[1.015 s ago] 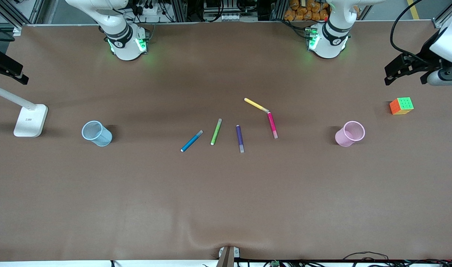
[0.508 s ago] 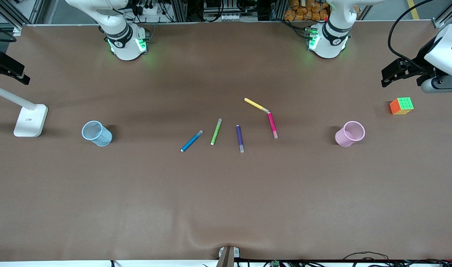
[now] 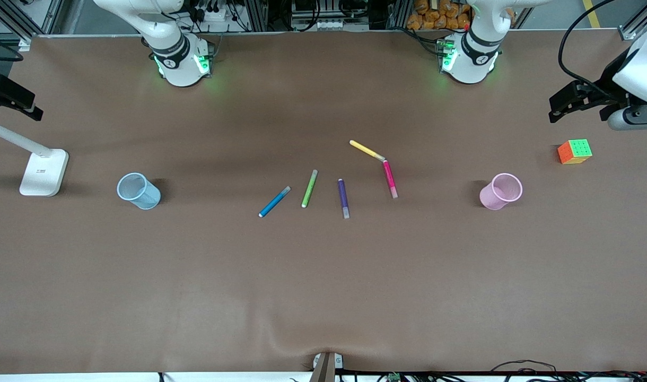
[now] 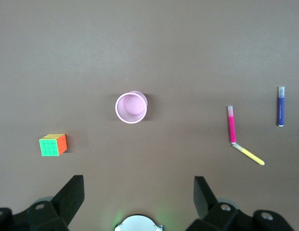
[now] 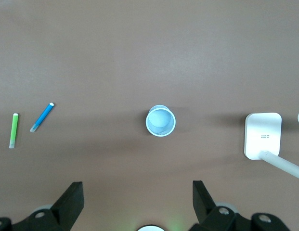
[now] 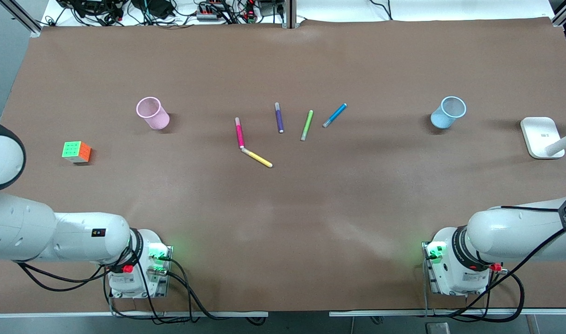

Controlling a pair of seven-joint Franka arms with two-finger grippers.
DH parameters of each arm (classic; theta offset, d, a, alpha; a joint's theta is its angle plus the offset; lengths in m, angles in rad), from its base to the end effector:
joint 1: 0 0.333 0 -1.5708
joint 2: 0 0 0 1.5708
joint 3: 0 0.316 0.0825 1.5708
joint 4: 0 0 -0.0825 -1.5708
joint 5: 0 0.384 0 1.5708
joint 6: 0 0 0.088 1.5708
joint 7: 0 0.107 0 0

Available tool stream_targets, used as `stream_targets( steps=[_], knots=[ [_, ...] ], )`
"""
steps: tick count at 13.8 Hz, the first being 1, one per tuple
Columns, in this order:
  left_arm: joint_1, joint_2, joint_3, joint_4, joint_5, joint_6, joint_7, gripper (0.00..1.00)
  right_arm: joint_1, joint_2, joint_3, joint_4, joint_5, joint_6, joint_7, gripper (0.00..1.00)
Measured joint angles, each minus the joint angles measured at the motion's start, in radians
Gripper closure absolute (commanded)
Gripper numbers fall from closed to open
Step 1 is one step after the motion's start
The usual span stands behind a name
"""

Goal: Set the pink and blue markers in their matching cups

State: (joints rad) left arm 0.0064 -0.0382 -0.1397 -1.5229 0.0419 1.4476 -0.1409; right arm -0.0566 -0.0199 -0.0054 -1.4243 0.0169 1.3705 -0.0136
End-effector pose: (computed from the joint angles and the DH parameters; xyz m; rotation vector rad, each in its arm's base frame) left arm 0.5257 -0.0672 0.6569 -3.0895 -0.0188 0.0474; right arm 0.5247 -0.0305 0.6856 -3.1224 0.0708 0.0519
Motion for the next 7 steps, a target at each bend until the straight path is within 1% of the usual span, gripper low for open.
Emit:
stream_targets(
  steps=[4, 7],
  knots=[
    [-0.004, 0.020, -0.004, -0.006, 0.000, -0.001, -0.006, 0.00, 0.000, 0.000, -0.002, 0.000, 0.000, -0.008, 0.000, 0.00],
    [-0.018, 0.054, -0.019, -0.010, -0.001, -0.001, -0.105, 0.00, 0.000, 0.000, -0.003, 0.000, 0.000, -0.012, 0.001, 0.00]
  ],
)
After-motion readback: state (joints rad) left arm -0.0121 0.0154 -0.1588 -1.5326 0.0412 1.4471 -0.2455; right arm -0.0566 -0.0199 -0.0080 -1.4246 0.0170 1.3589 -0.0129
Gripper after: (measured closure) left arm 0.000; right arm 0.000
